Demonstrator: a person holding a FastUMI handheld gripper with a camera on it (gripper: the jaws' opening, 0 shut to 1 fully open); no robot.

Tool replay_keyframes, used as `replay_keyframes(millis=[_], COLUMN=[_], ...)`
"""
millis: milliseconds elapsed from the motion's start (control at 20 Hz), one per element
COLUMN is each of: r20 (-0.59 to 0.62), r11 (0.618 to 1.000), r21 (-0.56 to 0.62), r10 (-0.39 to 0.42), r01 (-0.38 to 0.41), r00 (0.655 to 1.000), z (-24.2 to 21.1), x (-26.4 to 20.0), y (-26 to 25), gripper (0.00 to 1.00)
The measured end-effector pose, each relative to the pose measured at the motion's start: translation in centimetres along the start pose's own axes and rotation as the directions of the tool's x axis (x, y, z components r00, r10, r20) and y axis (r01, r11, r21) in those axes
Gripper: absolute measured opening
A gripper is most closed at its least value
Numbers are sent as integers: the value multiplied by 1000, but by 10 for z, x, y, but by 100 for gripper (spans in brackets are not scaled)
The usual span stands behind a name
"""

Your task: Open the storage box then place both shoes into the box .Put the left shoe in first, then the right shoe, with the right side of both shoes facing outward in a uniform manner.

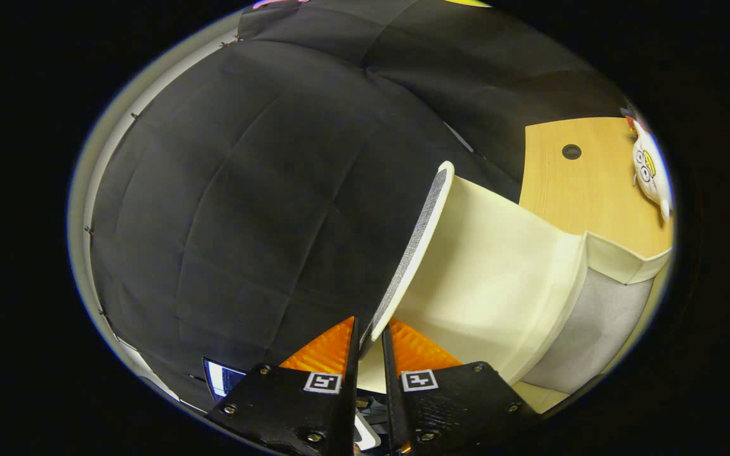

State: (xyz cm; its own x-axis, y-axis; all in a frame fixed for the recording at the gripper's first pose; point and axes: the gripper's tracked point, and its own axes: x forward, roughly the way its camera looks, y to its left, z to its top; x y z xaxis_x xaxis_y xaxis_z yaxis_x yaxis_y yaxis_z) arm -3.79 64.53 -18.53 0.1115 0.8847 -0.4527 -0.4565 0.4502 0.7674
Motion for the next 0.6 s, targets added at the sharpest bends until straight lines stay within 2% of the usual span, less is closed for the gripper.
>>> replay_keyframes(millis=[150,400,500,600], r20=[-30,-81,-72,-59], r11=[999,989,985,987], r21=[7,38,20,5], r10=[-37,-138,-169,-161], r01=[37,142,171,162], r00=[999,987,983,985], z=[-20,-47,-47,-43], x=[38,91,92,84], y=[-6,-28,-33,-27], gripper=[20,20,20,20])
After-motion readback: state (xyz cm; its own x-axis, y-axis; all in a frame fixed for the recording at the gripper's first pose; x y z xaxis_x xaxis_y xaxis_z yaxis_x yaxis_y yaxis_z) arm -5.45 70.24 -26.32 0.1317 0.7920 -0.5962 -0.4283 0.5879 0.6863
